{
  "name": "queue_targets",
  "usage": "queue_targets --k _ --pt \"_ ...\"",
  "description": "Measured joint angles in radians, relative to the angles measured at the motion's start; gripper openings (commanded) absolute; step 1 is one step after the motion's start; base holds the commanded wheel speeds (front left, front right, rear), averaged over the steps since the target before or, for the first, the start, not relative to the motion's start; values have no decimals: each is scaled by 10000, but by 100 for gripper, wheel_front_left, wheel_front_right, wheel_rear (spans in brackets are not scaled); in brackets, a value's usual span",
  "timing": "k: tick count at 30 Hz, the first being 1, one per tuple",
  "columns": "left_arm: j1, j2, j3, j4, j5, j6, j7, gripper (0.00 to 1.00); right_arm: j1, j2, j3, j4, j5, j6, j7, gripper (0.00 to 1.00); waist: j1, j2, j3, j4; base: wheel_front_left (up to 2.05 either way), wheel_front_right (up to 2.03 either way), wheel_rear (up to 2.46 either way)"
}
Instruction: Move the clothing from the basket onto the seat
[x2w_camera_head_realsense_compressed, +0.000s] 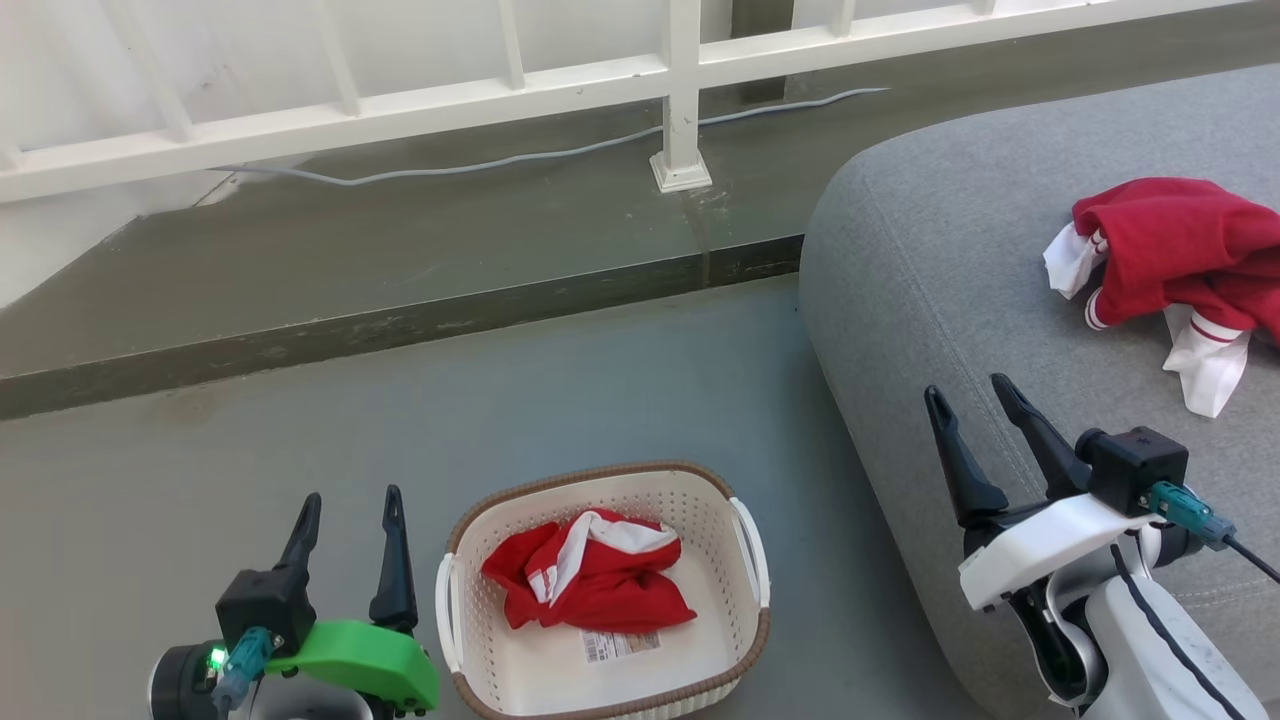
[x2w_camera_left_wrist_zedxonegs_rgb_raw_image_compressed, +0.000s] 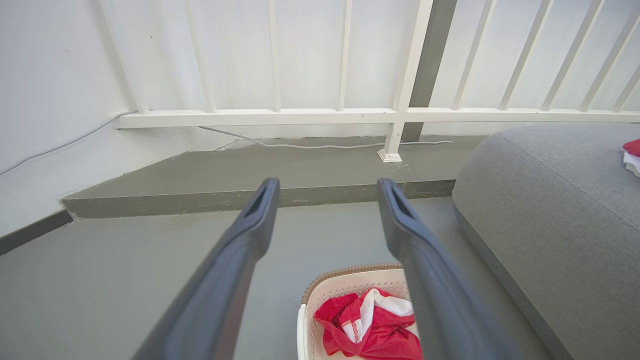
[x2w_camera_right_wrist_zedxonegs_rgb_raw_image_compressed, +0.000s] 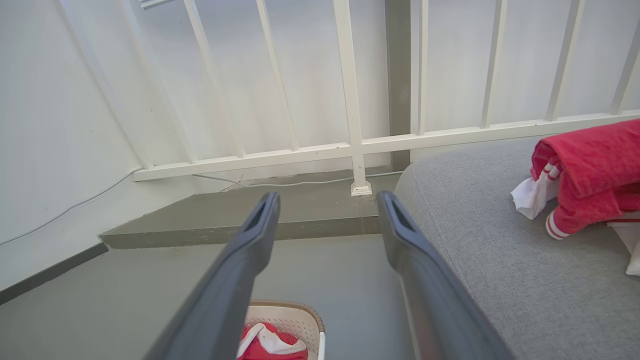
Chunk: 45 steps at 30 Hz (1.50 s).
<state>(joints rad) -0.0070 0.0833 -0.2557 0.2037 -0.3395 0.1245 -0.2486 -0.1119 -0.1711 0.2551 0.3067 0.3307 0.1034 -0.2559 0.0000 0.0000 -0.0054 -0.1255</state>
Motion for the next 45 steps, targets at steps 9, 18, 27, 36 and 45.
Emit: queue_targets --k 9,18,27,36,45 --pt "179 -69 31 -217 48 0 0 100 7 0 -6 -111 -4 -2 0 100 0 0 48 7 0 0 0" --pt "341 -123 59 -391 140 0 2 100 11 2 -36 -209 -4 -4 0 100 0 0 123 28 0 0 0" --pt "384 -205 163 -583 439 2 17 100 19 2 -44 -364 -4 -2 0 100 0 0 309 50 0 0 0" --pt "373 -291 -196 -849 629 2 253 100 -23 -140 -86 -917 -4 4 0 100 0 0 945 25 0 0 0" --pt "-234 -316 -1436 -234 920 -13 731 100 -541 -221 -54 -1662 25 19 0 100 0 0 2035 -73 0 0 0"
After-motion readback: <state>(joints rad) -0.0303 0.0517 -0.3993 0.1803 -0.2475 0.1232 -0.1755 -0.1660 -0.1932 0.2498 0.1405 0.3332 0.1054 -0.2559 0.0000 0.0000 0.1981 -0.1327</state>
